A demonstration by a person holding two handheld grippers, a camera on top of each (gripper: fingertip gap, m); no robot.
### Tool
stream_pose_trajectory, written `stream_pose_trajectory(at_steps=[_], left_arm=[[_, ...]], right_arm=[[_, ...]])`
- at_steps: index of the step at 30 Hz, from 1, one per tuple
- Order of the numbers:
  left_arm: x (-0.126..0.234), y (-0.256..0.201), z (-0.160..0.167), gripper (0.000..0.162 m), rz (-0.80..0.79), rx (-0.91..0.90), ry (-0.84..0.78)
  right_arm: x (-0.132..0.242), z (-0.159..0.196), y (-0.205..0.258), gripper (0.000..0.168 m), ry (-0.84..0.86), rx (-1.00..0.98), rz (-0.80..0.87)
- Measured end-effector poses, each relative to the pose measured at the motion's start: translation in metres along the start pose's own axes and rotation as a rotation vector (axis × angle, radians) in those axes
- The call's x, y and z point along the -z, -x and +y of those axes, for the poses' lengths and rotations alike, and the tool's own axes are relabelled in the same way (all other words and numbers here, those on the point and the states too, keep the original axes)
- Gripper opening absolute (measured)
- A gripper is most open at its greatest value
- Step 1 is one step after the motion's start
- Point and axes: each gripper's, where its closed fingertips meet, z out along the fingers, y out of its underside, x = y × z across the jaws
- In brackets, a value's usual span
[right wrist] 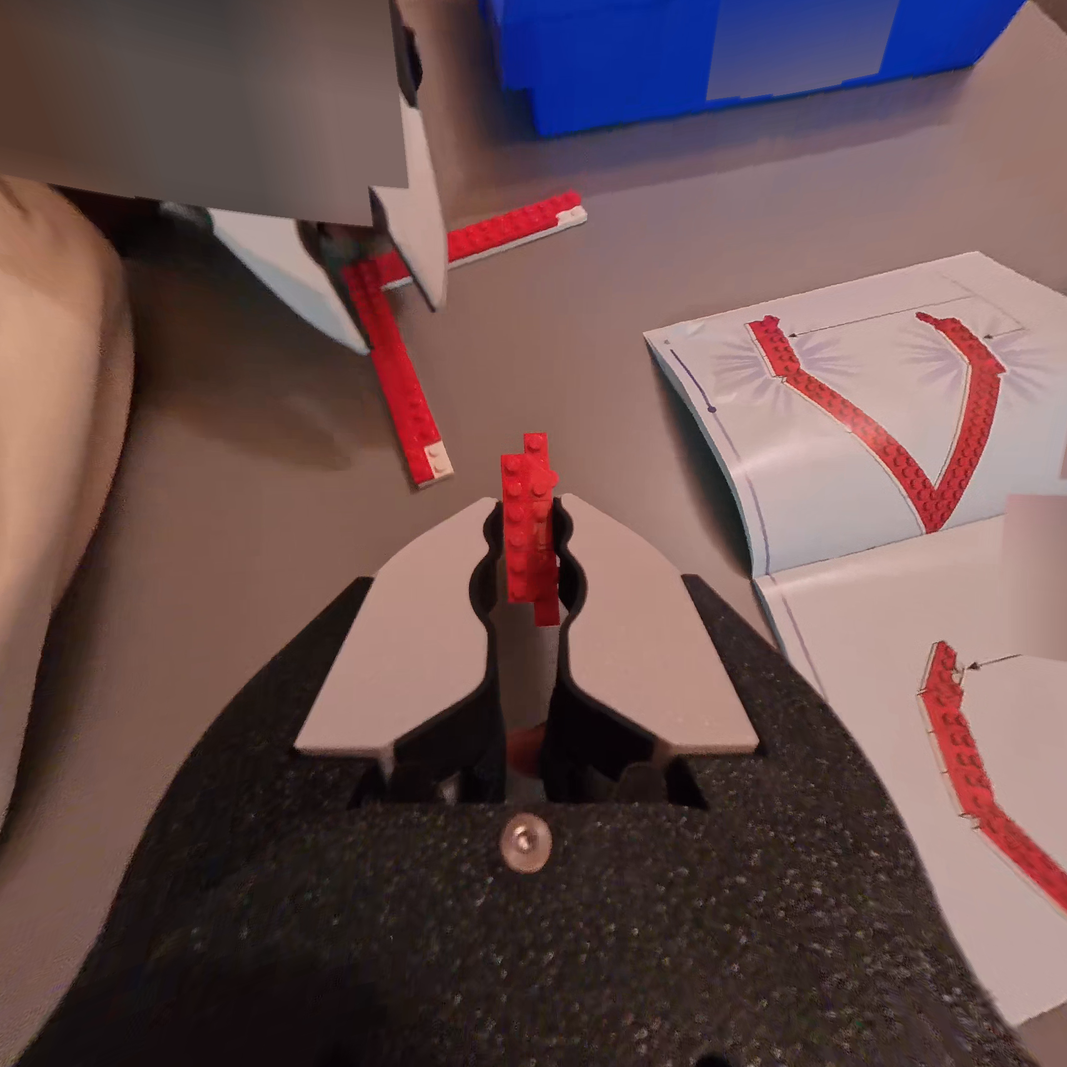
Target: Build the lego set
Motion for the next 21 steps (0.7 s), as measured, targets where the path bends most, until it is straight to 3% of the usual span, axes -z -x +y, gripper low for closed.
stream_pose_trajectory(at_steps=[4,8,13,21], left_arm=[[-0.001,-0.008,0.023,0.026,0.027,-0.030,0.211],[-0.013,-0.018,0.037,0.029,0.062,-0.071,0.291],[-0.014,-0.021,0.037,0.023,0.097,-0.087,0.285],[-0.011,-0.030,0.038,0.017,0.266,-0.158,0.218]], right_arm=[[0.000,0.002,0.011,0.016,0.067,0.164,-0.100],[-0.007,0.012,0.029,0.016,0.162,0.305,-0.202],[-0.018,0.019,0.034,0.016,0.212,0.407,-0.207],[-0.018,0.003,0.046,0.016,0.129,0.469,-0.313]])
